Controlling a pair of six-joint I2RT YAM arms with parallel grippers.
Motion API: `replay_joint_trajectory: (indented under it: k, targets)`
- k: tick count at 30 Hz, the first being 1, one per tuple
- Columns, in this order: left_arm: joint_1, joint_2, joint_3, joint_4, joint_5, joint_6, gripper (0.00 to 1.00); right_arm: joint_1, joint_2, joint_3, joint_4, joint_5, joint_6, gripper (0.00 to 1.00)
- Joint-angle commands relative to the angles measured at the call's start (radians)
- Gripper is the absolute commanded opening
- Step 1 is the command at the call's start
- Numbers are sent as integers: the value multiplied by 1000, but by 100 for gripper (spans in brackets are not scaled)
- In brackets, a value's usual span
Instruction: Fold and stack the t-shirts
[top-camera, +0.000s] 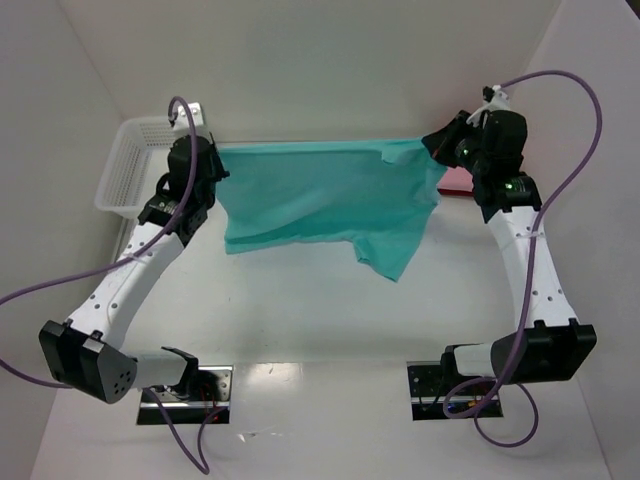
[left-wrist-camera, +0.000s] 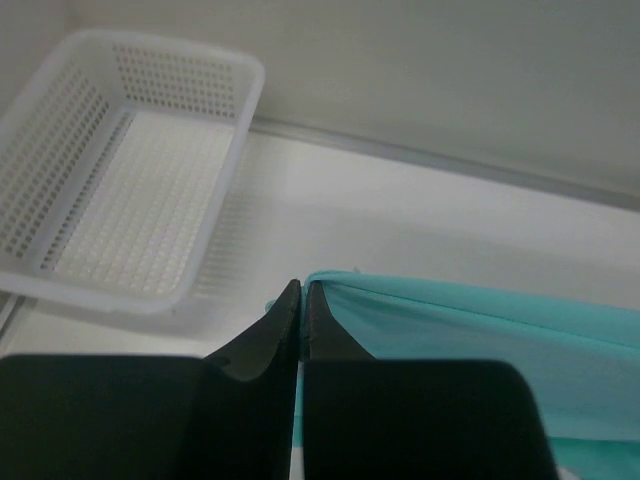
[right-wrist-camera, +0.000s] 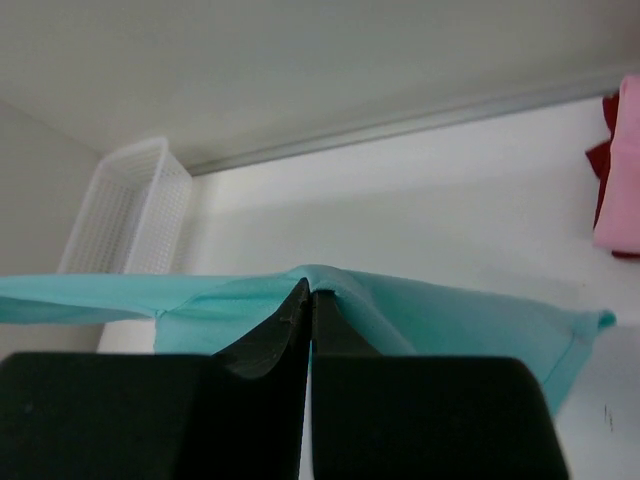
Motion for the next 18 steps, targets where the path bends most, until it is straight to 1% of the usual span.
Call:
replay_joint_trajectory:
  k: [1, 5, 10, 15, 18]
  targets:
    - [26, -23, 122, 44, -3, 71, 0, -17, -79, 130, 35, 60, -47, 1]
    - [26, -86, 166, -13, 45, 71, 0, -17, -150, 194, 0, 43, -56, 1]
    - [26, -298, 106, -57, 113, 88, 0, -17, -284, 231, -64, 35, -56, 1]
    - [26, -513, 103, -155, 113, 91, 0, -17, -431, 231, -120, 13, -46, 1]
    - [26, -605, 103, -195, 96, 97, 0, -17, -534, 201, -132, 0, -24, 1]
